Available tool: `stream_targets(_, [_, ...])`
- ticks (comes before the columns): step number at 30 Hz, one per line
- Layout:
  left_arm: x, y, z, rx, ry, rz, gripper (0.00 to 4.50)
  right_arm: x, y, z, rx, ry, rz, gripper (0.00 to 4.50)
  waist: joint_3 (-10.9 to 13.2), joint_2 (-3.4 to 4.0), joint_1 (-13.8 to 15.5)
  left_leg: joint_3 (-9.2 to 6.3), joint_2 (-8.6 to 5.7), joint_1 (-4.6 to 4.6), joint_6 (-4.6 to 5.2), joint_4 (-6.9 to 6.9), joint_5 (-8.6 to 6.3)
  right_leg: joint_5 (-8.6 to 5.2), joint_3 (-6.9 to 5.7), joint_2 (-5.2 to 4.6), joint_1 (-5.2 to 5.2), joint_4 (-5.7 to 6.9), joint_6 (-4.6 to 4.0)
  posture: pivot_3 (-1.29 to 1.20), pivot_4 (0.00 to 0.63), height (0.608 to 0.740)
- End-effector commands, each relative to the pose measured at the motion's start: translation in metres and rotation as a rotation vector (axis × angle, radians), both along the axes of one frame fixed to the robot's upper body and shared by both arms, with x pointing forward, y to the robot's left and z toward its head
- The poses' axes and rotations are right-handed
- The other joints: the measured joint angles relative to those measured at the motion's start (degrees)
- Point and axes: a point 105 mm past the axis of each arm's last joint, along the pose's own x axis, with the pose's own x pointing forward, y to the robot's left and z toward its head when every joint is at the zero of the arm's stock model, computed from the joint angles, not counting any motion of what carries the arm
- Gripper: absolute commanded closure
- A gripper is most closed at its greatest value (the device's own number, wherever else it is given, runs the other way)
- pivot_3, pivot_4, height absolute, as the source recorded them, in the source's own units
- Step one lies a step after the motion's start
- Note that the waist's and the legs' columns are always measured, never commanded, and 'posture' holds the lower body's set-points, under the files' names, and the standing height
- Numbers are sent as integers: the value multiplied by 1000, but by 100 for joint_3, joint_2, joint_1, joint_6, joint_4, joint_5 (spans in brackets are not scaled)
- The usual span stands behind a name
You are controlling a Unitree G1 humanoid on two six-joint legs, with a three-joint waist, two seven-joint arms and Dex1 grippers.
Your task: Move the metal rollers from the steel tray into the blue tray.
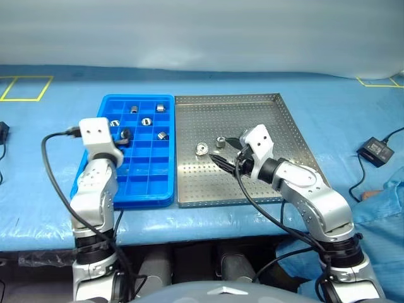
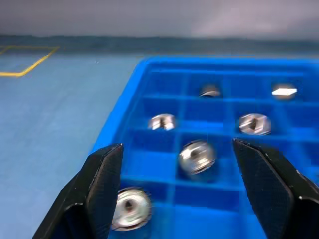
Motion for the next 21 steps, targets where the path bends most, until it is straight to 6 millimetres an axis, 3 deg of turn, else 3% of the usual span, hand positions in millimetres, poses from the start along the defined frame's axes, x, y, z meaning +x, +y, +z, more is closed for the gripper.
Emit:
stream_targets(1, [-9,-62,3,119,17,-397,636,1,-7,-13,-57,22,-36,840,-1,1,-42,3,-5,0,3,-2,-1,0,4,1,-2,-1,0,-39,150,740])
stream_targets(3, [-7,-75,-16,251,107,-493,636,0,-5,-14,-52,19,-34,840,-2,5,-119,6,-13,3,3,-8,-1,0,7,10,-6,0,0,-58,150,740])
stream_targets(8, [4,-78,-48,447,258,-575,636,-3,-1,-10,-18,-1,-44,840,-2,9,-259,-4,-2,8,2,-14,0,-15,4,32,-8,6,12,-99,150,740])
stream_targets(14, [20,-68,-64,527,337,-553,636,-11,10,9,114,-38,-2,840,-2,9,-351,-2,-3,1,2,-10,0,-18,9,20,-8,4,23,-144,150,740])
stream_targets(21, [26,-71,-78,520,392,-559,636,-14,13,12,118,-61,0,840,-6,14,-406,-1,2,12,3,-8,1,-17,10,17,-2,7,25,-164,150,740])
